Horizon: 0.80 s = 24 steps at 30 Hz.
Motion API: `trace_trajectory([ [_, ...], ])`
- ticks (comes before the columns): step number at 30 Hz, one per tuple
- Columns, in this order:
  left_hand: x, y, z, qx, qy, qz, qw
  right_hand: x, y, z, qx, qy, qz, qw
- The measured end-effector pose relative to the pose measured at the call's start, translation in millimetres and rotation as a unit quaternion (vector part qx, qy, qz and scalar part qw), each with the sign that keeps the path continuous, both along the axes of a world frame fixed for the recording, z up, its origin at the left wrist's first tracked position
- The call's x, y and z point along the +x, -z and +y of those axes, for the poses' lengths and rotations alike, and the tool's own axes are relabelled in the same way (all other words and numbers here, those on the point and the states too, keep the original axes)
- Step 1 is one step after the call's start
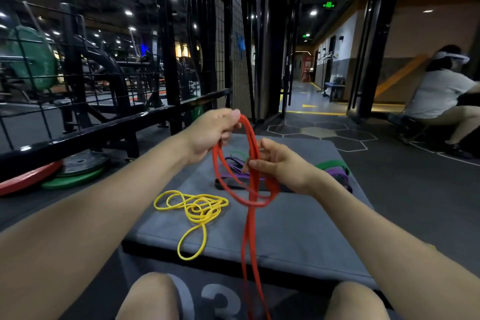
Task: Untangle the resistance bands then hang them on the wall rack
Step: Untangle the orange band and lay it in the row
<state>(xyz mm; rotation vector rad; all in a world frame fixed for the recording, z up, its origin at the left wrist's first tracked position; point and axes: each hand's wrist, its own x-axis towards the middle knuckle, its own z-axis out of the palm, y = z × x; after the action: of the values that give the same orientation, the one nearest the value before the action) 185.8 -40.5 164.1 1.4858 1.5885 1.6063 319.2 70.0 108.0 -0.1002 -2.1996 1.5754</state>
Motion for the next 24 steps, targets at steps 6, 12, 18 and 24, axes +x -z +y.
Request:
trace_trajectory([
  [6,-22,-7,-18,0.052,-0.044,-0.093,0.993,7,-2,5,0.075,0.042,-0.036,0.996],
  [12,-43,10,-29,0.035,-0.107,-0.108,0.988,22,-31,16,0.313,0.125,-0.095,0.937],
  [18,-54,32,-33,-0.087,-0.117,-0.006,0.989,21,-58,21,0.379,0.208,-0.091,0.897],
  [24,-26,27,-16,-0.076,-0.034,0.044,0.996,2,-76,-2,0.404,0.173,-0.056,0.896],
])
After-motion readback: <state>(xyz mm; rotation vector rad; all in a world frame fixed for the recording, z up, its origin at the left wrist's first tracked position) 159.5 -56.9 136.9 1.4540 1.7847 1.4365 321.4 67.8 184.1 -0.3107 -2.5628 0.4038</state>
